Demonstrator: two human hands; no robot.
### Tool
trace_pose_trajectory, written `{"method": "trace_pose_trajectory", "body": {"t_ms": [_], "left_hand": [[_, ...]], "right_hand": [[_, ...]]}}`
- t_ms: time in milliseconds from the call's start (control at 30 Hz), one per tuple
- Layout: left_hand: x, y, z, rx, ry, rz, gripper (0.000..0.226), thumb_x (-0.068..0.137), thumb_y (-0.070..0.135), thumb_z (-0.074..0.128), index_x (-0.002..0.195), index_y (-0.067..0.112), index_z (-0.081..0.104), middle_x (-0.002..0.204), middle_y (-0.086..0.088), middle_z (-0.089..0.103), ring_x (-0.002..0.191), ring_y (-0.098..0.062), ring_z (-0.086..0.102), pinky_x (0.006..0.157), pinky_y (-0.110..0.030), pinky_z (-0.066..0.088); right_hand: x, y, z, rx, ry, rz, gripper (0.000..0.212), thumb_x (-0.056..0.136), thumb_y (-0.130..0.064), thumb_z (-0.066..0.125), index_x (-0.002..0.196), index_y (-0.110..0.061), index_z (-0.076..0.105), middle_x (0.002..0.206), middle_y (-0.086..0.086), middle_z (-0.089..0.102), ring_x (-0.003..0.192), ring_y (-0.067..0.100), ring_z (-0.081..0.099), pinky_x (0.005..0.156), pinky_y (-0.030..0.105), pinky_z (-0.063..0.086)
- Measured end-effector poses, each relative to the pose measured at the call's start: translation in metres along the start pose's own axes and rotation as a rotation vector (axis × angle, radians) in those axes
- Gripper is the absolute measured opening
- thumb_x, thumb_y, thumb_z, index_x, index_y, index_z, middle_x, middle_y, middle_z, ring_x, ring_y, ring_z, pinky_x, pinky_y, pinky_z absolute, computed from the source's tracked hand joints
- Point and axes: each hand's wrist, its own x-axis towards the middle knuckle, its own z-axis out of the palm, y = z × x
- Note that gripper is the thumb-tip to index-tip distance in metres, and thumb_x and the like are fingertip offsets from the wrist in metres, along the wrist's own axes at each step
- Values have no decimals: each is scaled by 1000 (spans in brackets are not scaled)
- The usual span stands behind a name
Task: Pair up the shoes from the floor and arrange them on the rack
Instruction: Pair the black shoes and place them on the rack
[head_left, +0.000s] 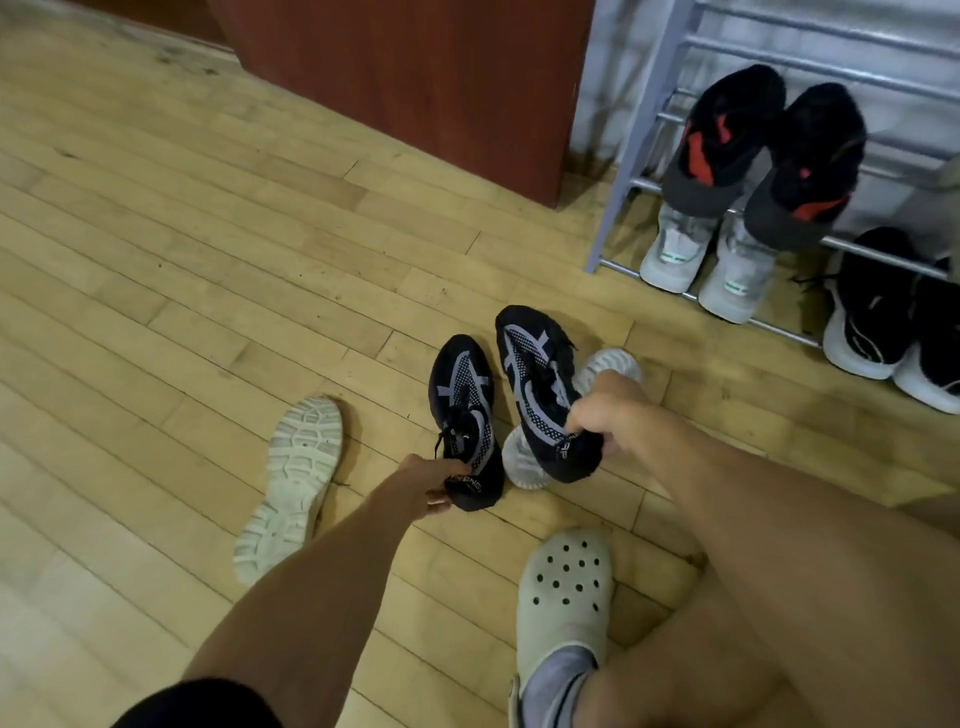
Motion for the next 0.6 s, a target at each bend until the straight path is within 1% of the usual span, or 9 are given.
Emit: {"method": "trace_pose_trajectory", "body": {"t_ms": [67,100,167,233,333,433,467,533,600], "left_hand": [[-12,-4,5,-121,-18,-66,25,76,-1,72,94,-2,55,77,-11,57,75,-25,56,75,-35,46],[-20,-4,7,-161,-32,-84,21,77,-3,70,91,-1,54,79,-12,56,77,-26,56,77,-36,46],[-38,-1,6,-215,-49,-77,16,79,-3,69,81,0,54,78,-11,55,70,-24,55,73,-36,47],[-58,9,2,-238,-32,-22,18,79,1,71,76,3,53,77,-10,56,68,-22,55,66,-35,48],[-88,31,-7,-263,21,122,21,77,3,74,77,3,53,78,-10,56,78,-25,57,76,-37,49],[-124,56,-10,-263,24,268,23,76,4,76,76,2,53,77,-10,57,71,-23,56,77,-38,47],[-137,65,-9,-262,5,299,23,76,4,76,76,2,53,77,-10,58,69,-22,55,77,-38,48],[-164,81,-4,-249,-43,350,21,76,5,76,77,4,55,78,-10,59,69,-22,56,79,-39,49],[-189,98,5,-228,-60,413,21,75,6,77,78,4,56,79,-10,60,70,-22,57,79,-39,51]], "right_hand": [[-10,-2,-3,-7,30,-23,39,81,-8,71,117,1,60,115,19,68,99,34,68,86,44,58],[-16,-3,-6,3,31,-28,41,81,-6,72,119,1,60,115,20,67,99,36,68,85,46,58],[-28,-6,-15,37,21,-34,40,81,-4,71,119,2,60,116,22,67,100,37,67,86,49,58],[-40,-7,-27,58,36,-43,37,82,-5,69,118,2,61,117,21,67,103,37,67,88,48,57],[-63,-12,-50,85,78,-77,36,87,-5,64,122,1,59,127,19,62,111,36,62,93,44,54],[-89,-15,-79,123,128,-140,36,89,-6,63,124,1,58,131,18,60,114,36,61,92,37,53],[-99,-15,-90,131,154,-162,36,88,-6,65,123,2,58,128,19,61,111,36,63,91,38,54],[-115,-13,-113,161,237,-206,32,82,-5,71,112,3,64,113,20,69,97,35,69,83,42,59],[-132,-7,-136,188,299,-229,30,79,-5,73,107,4,66,99,18,71,84,34,70,73,39,60]]}}
